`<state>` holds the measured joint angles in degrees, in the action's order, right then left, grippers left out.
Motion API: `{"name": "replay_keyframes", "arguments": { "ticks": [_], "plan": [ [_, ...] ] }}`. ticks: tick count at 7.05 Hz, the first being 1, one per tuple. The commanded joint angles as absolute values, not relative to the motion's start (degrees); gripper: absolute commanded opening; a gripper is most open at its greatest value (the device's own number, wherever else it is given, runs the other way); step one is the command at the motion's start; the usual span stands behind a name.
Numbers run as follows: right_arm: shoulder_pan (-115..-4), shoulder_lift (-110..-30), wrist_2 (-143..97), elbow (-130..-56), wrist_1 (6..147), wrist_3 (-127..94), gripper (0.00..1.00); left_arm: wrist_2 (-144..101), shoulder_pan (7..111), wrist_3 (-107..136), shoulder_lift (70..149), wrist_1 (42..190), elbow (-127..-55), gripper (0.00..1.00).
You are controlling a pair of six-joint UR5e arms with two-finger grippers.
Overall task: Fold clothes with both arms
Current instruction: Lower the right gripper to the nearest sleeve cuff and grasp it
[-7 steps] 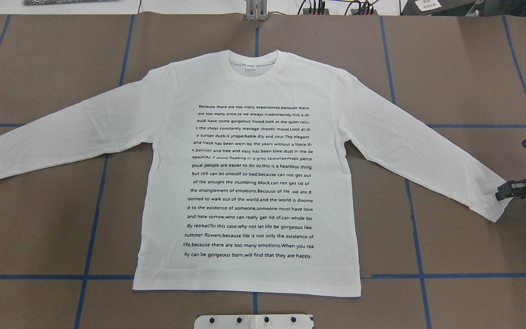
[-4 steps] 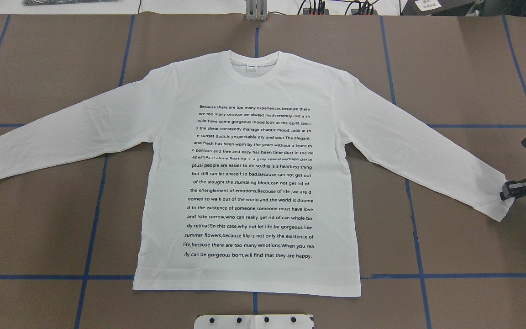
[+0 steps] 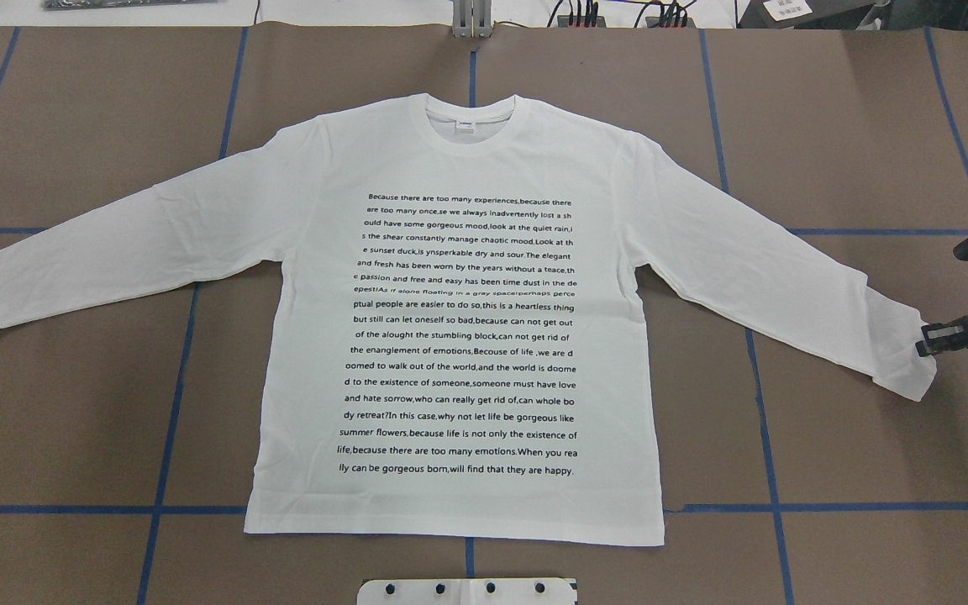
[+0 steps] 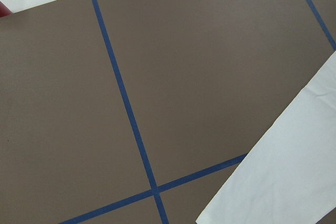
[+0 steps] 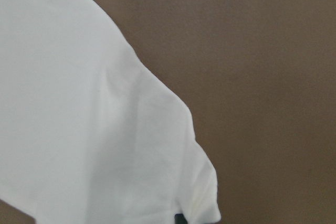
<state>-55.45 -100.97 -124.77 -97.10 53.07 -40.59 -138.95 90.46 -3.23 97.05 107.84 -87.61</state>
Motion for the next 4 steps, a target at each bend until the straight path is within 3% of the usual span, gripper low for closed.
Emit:
{"name": "replay_keyframes", "arguments": {
  "ticks": [1, 2, 4],
  "plan": [
    [-56.9, -101.2, -126.6, -104.7, 53.0, -42.6, 0.00, -139.0, 90.5, -2.7, 97.1, 107.8, -87.7, 0.99],
    [-57.6, -98.6, -129.1, -107.3, 53.4, -46.5, 0.00, -139.0, 90.5, -2.8, 97.1, 107.8, -87.6, 0.99],
    [-59.3, -84.3, -135.5, -107.4, 60.1, -53.5, 0.00, -139.0, 90.5, -2.8, 97.1, 107.8, -87.1, 0.99]
  ]
}}
